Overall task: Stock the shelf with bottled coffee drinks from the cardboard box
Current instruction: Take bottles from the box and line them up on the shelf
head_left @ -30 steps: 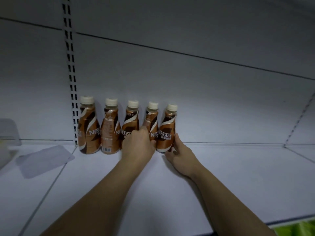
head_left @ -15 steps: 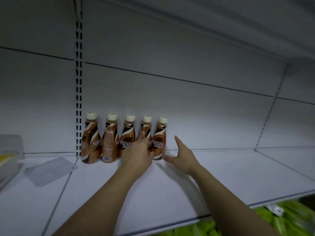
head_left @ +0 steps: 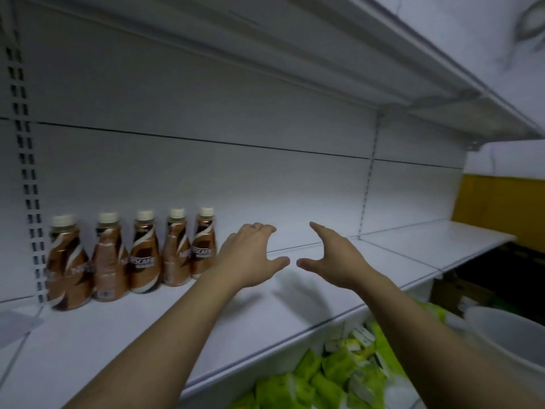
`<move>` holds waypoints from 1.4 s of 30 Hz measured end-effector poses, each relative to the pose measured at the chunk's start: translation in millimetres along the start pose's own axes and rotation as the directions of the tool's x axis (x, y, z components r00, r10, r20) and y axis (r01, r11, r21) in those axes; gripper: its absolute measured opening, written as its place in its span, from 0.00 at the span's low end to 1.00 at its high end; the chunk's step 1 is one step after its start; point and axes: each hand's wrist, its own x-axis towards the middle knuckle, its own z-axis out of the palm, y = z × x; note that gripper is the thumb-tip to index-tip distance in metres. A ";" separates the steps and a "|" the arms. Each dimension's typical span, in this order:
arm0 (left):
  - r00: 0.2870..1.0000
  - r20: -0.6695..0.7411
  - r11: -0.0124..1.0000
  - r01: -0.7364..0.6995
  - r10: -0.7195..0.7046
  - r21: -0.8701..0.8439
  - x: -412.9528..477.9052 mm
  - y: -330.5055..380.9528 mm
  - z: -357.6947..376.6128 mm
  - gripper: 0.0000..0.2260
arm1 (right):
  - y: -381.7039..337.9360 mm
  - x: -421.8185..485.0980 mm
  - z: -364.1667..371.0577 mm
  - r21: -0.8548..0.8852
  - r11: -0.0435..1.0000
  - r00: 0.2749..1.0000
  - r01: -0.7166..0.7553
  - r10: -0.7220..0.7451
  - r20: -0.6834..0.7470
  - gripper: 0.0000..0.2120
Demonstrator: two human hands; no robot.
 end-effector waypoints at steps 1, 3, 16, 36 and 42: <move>1.000 0.009 1.000 -0.020 0.020 -0.015 3.3 13.2 3.5 0.32 | 9.1 -7.4 -6.7 -0.012 1.000 1.000 -0.018 0.018 -0.012 0.43; 0.998 0.025 0.997 -0.059 0.060 -0.044 8.0 40.2 12.5 0.32 | 28.3 -22.5 -20.4 -0.037 0.997 0.997 -0.063 0.062 -0.035 0.43; 0.889 0.235 0.910 -0.338 0.392 -0.241 12.5 192.2 104.0 0.32 | 159.3 -144.1 -70.5 -0.116 0.899 0.905 -0.422 0.411 -0.104 0.44; 0.578 0.280 0.586 -0.449 0.766 -0.675 -65.5 385.9 220.1 0.30 | 226.1 -347.2 -123.9 -0.190 0.364 0.406 -0.912 0.870 -0.280 0.41; 0.450 0.361 0.557 -0.452 0.817 -0.696 -98.1 389.3 252.0 0.30 | 222.5 -377.8 -82.9 -0.173 0.276 0.306 -0.946 0.933 -0.187 0.41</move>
